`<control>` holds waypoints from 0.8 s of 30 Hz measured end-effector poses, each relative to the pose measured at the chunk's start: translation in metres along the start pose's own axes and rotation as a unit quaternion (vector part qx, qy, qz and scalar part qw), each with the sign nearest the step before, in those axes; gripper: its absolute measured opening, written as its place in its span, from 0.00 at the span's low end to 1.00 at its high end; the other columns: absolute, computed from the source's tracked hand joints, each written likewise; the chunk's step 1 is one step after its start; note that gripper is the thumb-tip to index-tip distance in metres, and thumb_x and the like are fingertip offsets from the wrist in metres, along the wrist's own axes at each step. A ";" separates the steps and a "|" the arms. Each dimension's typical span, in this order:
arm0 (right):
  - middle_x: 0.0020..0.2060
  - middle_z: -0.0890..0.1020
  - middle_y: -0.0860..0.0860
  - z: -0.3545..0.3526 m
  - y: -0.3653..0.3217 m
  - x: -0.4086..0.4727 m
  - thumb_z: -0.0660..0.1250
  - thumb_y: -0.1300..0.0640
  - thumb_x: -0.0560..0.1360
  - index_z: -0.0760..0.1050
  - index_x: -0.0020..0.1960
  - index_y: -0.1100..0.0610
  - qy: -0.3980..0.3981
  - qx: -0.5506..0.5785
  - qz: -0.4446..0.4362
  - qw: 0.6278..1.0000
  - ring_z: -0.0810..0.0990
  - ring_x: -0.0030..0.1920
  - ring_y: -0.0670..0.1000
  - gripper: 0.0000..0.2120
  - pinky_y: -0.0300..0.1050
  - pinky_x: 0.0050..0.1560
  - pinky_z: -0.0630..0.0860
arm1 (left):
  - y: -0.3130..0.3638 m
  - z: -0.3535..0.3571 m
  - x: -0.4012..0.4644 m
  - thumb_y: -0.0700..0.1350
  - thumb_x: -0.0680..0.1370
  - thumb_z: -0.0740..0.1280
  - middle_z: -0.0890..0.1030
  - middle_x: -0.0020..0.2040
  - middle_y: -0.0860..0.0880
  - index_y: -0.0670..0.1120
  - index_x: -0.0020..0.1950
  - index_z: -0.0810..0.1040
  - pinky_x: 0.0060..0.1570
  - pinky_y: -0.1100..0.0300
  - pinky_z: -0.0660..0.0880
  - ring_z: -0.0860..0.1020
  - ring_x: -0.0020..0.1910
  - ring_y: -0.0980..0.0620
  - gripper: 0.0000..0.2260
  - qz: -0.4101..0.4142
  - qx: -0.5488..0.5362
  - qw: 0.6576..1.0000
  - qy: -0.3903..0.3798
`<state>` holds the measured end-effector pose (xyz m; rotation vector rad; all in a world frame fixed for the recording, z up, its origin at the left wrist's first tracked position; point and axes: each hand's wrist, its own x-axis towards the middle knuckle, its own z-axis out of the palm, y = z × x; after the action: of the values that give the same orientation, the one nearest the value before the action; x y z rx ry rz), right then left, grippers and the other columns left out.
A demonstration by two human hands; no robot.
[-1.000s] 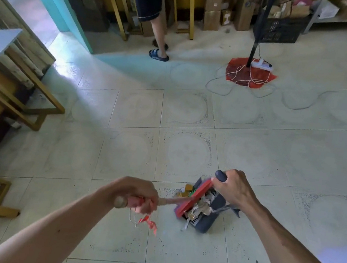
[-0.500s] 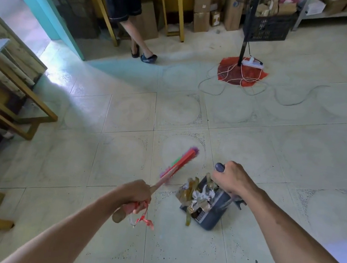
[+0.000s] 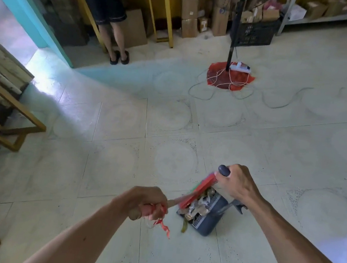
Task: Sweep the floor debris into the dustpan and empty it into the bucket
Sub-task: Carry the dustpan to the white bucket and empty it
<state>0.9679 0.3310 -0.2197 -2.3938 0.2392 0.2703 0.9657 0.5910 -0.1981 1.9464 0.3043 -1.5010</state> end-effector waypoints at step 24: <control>0.21 0.71 0.51 -0.194 -0.039 -0.119 0.68 0.53 0.73 0.66 0.27 0.56 0.406 0.172 0.263 0.858 0.67 0.16 0.47 0.19 0.33 0.18 0.63 | 0.261 0.009 -0.117 0.42 0.79 0.61 0.76 0.17 0.55 0.45 0.37 0.72 0.17 0.73 0.70 0.73 0.14 0.61 0.10 0.180 0.507 0.842 -0.044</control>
<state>0.8876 0.2408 -0.0223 -1.9031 1.2262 -0.5292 1.0640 0.4107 0.0008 2.4596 -1.0676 -1.6120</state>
